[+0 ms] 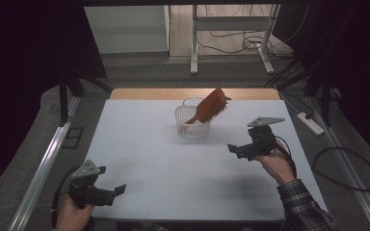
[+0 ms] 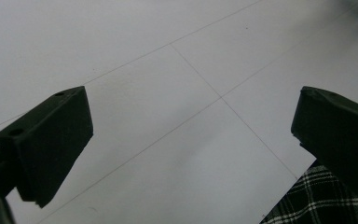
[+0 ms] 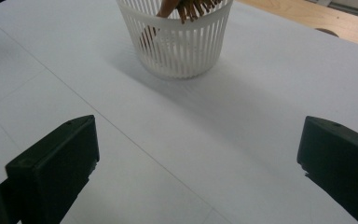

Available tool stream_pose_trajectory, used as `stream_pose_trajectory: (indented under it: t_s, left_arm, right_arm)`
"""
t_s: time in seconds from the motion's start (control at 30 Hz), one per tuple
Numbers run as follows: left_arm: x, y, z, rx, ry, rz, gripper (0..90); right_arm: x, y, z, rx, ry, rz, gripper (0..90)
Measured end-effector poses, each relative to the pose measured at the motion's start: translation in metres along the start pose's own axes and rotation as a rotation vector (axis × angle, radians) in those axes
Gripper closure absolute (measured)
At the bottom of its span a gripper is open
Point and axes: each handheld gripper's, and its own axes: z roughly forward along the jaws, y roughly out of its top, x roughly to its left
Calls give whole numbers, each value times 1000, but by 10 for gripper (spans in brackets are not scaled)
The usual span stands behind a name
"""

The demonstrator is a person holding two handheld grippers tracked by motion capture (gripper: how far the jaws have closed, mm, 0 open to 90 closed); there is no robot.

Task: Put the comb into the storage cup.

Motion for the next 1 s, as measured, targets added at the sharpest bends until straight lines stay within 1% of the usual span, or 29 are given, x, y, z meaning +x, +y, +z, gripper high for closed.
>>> stream_pose_trajectory:
  t_s: [0.3, 0.5, 0.67, 1.0]
  left_arm:
    - [0, 0, 0, 0, 0, -2, 0]
    - [0, 0, 0, -1, 2, -3, 0]
    - [1, 0, 0, -8, 0, -10, 0]
    - [2, -1, -2, -20, -2, -17, 0]
  right_arm:
    - [5, -7, -5, 12, 6, -6, 0]
    - [7, -13, -11, 16, -6, 5, 0]
    - [8, -18, -16, 24, -4, 13, 0]
    - [9, -30, -25, 34, -8, 8, 0]
